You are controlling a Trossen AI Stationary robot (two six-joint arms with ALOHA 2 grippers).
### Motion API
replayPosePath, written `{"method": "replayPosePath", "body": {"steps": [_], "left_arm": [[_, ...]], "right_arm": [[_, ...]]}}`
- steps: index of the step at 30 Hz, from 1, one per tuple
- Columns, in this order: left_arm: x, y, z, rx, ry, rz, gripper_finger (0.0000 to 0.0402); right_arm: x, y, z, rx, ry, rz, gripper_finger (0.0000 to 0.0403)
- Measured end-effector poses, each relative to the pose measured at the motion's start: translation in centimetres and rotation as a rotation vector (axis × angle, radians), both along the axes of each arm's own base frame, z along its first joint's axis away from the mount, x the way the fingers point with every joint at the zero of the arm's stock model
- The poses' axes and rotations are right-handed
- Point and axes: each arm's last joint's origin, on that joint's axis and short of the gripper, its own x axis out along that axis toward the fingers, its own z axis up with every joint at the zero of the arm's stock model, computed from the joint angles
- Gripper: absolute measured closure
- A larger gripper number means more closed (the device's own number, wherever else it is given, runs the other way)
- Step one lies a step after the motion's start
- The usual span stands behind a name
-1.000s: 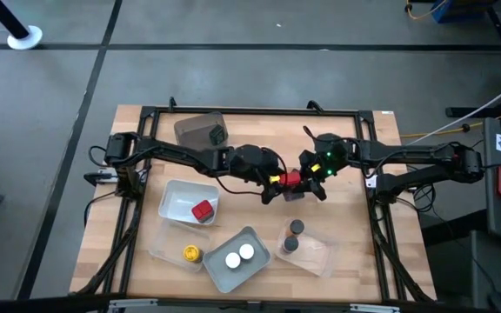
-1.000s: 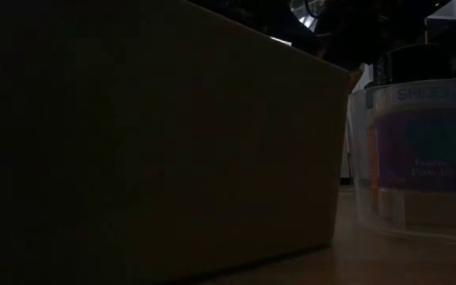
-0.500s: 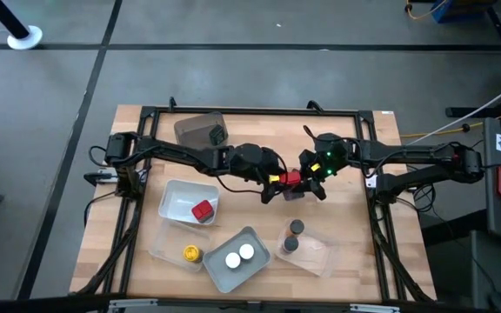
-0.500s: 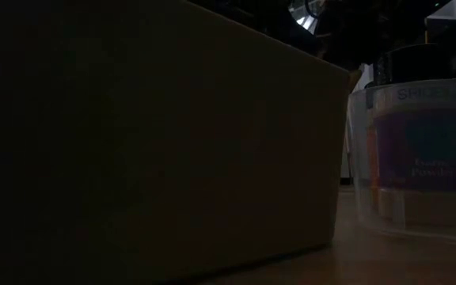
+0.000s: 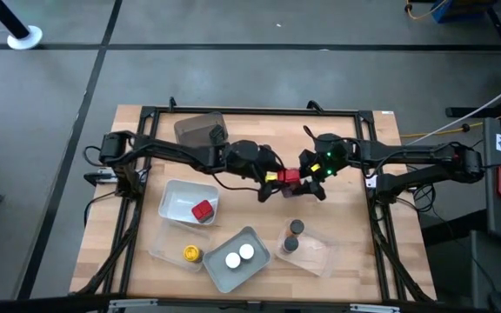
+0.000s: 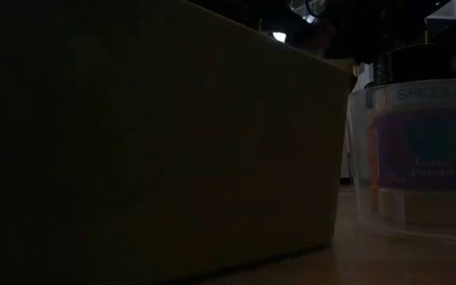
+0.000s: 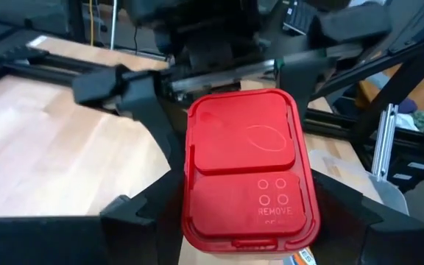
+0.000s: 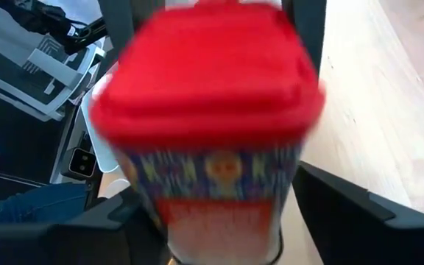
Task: Sort spices by type
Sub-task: Put the red seasoning can into the white bin
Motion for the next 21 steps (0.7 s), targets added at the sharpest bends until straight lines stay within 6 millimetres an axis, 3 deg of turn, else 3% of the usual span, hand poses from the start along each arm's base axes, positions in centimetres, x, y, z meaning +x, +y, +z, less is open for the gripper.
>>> {"method": "replayPosePath", "body": {"steps": [5, 11, 18, 21], "left_arm": [[-1.3, 0.1, 1.5, 0.023, 0.032, -0.001, 0.0199], [-4.4, 0.0, 4.0, 0.05, 0.118, 0.018, 0.0199], [-9.3, -0.5, 7.1, -0.024, 0.237, 0.108, 0.0199], [-11.7, -1.0, 7.5, -0.069, 0.34, 0.168, 0.0199]], "right_arm": [[-0.1, 0.0, 0.2, -0.039, -0.026, 0.032, 0.0126], [-0.4, 0.0, 0.3, -0.103, -0.046, 0.073, 0.0129], [-0.4, 0.0, 0.3, -0.194, -0.077, 0.112, 0.0129], [-0.4, -0.1, 0.2, -0.233, -0.071, 0.095, 0.0129]]}}
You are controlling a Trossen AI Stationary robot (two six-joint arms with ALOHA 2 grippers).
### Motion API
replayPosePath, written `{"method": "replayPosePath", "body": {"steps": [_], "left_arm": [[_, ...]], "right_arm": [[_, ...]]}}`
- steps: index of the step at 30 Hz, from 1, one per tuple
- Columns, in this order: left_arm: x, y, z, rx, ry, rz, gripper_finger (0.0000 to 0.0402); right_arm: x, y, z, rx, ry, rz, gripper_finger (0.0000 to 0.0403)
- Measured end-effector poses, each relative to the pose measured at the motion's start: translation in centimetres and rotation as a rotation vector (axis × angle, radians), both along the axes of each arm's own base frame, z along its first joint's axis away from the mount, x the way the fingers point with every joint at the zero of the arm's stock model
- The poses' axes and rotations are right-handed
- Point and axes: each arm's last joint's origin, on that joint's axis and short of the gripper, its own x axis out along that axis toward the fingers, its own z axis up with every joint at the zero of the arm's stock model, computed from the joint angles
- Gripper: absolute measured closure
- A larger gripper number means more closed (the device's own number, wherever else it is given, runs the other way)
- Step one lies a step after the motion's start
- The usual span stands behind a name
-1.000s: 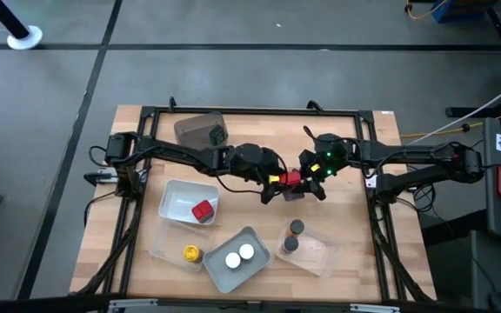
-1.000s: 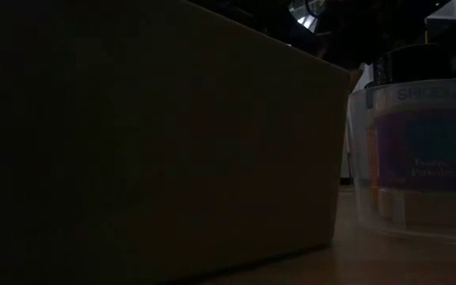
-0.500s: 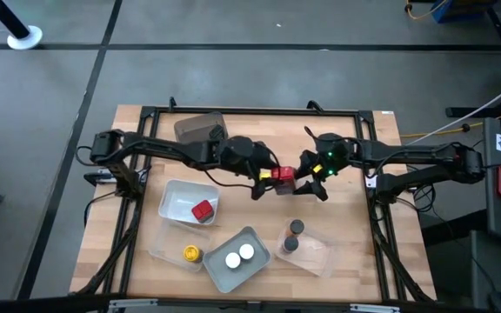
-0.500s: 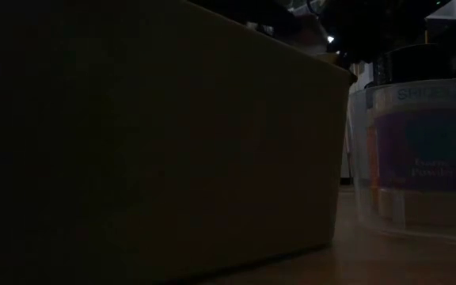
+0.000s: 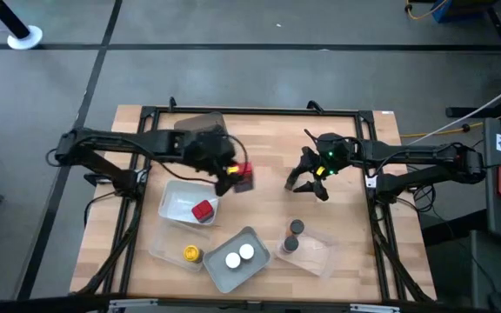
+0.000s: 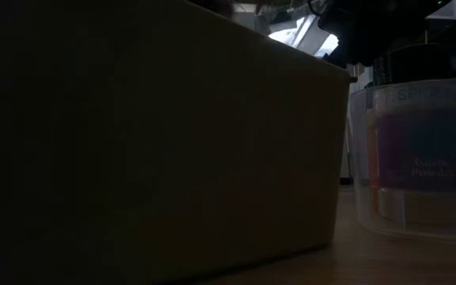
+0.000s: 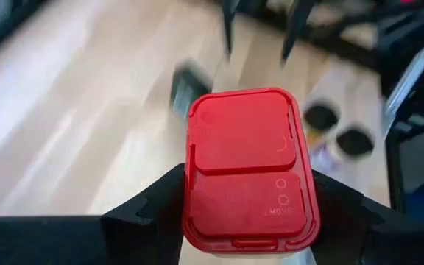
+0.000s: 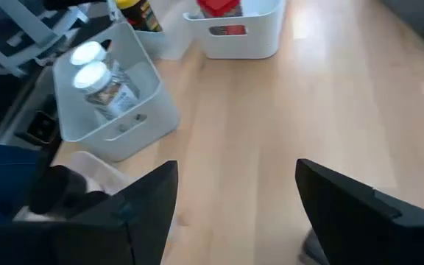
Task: Sort spices by type
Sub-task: Put the red seasoning can into the white bin
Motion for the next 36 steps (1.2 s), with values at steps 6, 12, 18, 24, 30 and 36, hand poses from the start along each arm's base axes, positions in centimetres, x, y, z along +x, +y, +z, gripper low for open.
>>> {"method": "replayPosePath", "body": {"steps": [6, 12, 18, 24, 30, 36], "left_arm": [[-4.2, -1.5, 0.0, -0.101, 0.217, 0.12, 0.0199], [-7.3, -2.9, -0.7, -0.062, 0.407, 0.279, 0.0199], [-8.4, -4.6, -2.4, -0.023, 0.462, 0.411, 0.0199], [-9.5, -6.3, -5.7, 0.001, 0.477, 0.514, 0.0198], [-10.3, -7.0, -8.8, 0.035, 0.421, 0.617, 0.0199], [-10.7, -7.0, -11.8, 0.048, 0.382, 0.658, 0.0197]], "right_arm": [[0.0, -0.1, -0.1, -0.035, 0.01, -0.038, 0.0129], [0.0, -0.1, -0.1, -0.037, 0.012, -0.04, 0.0129], [0.0, -0.1, -0.1, -0.037, 0.013, -0.04, 0.013], [0.0, -0.1, -0.1, -0.043, 0.013, -0.035, 0.013], [0.0, -0.1, -0.1, -0.061, 0.008, -0.022, 0.013], [0.0, -0.1, -0.1, -0.115, -0.01, 0.016, 0.013]]}}
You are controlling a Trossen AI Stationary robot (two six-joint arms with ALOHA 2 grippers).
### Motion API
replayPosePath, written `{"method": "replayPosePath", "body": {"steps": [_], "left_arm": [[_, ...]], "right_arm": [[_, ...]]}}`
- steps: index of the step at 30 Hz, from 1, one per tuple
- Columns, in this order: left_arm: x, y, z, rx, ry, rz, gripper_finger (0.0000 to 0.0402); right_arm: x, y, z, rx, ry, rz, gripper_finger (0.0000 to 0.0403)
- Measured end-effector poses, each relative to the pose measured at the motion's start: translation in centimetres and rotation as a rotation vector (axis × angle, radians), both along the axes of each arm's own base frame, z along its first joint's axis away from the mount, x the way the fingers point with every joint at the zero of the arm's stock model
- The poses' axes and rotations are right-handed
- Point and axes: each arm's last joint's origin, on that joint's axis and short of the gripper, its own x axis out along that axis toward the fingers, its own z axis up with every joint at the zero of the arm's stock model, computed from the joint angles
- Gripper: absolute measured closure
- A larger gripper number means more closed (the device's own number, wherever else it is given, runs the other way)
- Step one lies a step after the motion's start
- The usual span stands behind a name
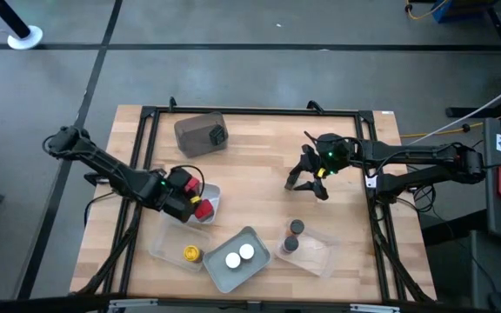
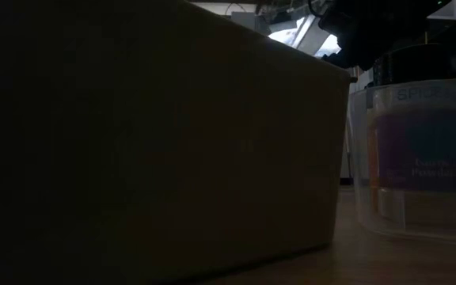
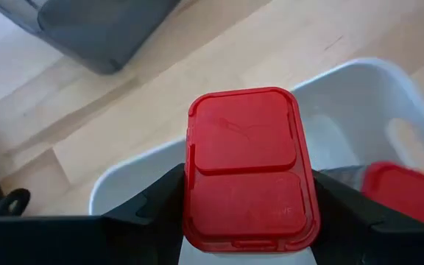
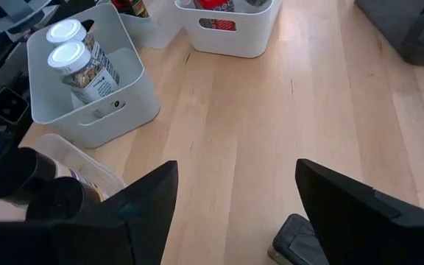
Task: Sort spices by type
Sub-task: Put the red seasoning can into the white bin
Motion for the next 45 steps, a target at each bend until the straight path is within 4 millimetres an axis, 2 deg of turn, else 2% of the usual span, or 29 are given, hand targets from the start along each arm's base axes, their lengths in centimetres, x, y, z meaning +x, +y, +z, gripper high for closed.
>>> {"method": "replayPosePath", "body": {"steps": [8, 20, 25, 32, 36, 45], "left_arm": [[-0.3, 0.2, -2.7, -0.001, -0.025, -0.004, 0.0194], [-0.8, 0.3, -4.3, -0.033, -0.017, -0.008, 0.0191], [-0.5, 0.1, -4.4, -0.077, -0.029, -0.035, 0.0184], [-0.5, 0.0, -4.6, -0.196, 0.016, -0.039, 0.014], [-0.4, 0.1, -4.7, -0.237, 0.044, -0.045, 0.0131], [-0.7, 0.4, -4.0, -0.262, 0.02, -0.049, 0.0136]], "right_arm": [[0.0, 0.0, 0.0, -0.041, -0.009, 0.03, 0.013], [-0.3, 0.0, -0.3, -0.044, 0.032, 0.019, 0.013], [-0.4, -0.1, -0.6, -0.058, 0.063, -0.001, 0.013], [-0.7, 0.0, -0.9, -0.054, 0.106, -0.003, 0.013], [-0.7, 0.0, -0.8, -0.058, 0.107, 0.0, 0.013], [-1.4, -0.4, 1.5, -0.274, 0.223, -0.003, 0.013]]}}
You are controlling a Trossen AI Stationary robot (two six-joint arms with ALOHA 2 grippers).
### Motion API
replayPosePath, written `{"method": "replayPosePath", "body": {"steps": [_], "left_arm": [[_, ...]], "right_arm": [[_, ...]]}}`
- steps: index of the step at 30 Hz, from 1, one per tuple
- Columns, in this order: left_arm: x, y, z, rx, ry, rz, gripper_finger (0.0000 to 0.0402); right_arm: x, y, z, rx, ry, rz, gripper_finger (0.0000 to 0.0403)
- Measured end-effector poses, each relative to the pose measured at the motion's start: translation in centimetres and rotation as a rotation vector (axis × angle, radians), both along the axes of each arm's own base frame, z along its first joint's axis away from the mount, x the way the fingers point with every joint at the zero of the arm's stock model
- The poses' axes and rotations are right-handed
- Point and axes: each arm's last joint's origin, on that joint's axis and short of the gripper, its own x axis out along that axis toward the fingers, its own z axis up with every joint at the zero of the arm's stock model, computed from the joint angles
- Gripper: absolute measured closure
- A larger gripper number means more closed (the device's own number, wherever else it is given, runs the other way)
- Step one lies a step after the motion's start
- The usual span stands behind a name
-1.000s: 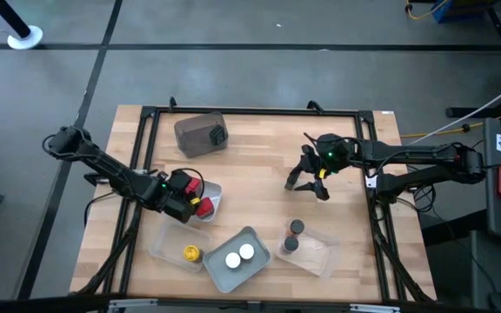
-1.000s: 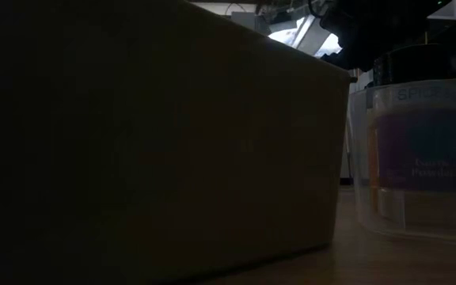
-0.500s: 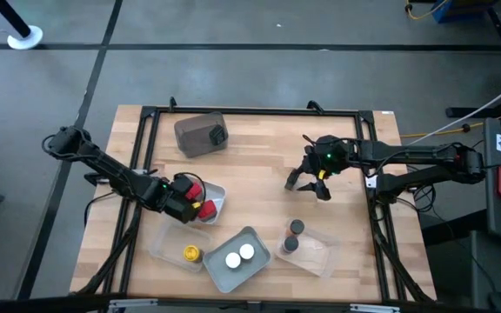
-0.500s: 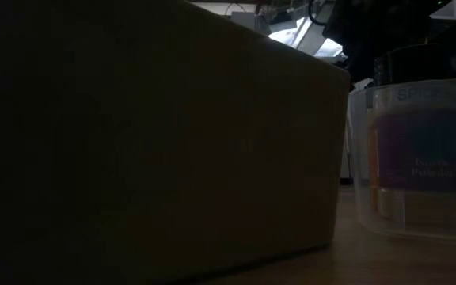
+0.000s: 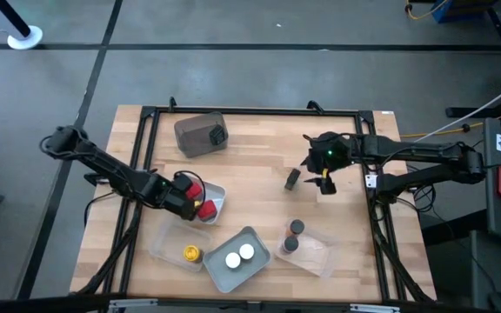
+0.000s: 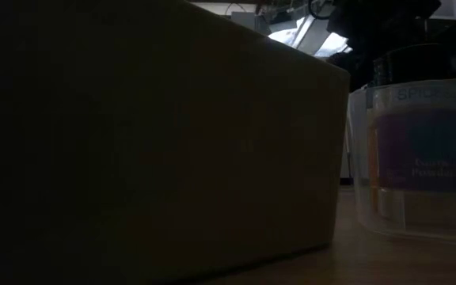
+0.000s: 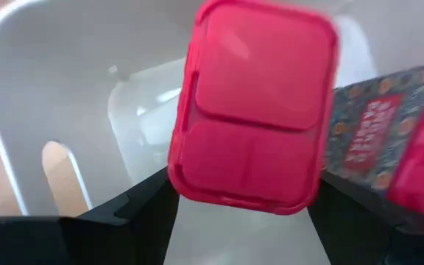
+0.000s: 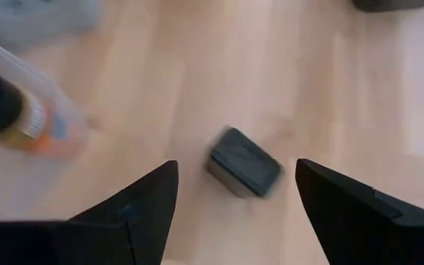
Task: Sort spices by type
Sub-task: Put the red seasoning can into the white bin, then put the black seasoning can into the black bin
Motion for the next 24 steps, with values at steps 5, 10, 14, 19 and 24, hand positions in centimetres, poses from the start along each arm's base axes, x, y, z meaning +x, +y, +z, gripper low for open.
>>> {"method": "replayPosePath", "body": {"steps": [5, 10, 14, 19, 24], "left_arm": [[-0.5, 0.2, 1.2, -0.023, -0.065, 0.002, 0.0136], [-1.2, 0.5, 2.5, -0.051, -0.141, -0.001, 0.0137], [-1.9, 0.8, 3.5, -0.069, -0.202, 0.001, 0.0137], [-2.6, 1.2, 4.7, -0.026, -0.291, -0.019, 0.0137], [-3.1, 1.5, 5.7, 0.003, -0.362, -0.065, 0.0137]], "right_arm": [[-0.6, -0.6, -0.4, -0.116, 0.082, 0.001, 0.013], [-1.4, -2.5, -1.4, -0.112, 0.125, -0.058, 0.013], [-2.3, -4.2, -3.2, -0.034, 0.124, -0.089, 0.013], [-2.3, -5.5, -4.6, -0.026, 0.041, -0.111, 0.013], [-1.8, -5.8, -6.3, 0.022, -0.024, -0.07, 0.013]]}}
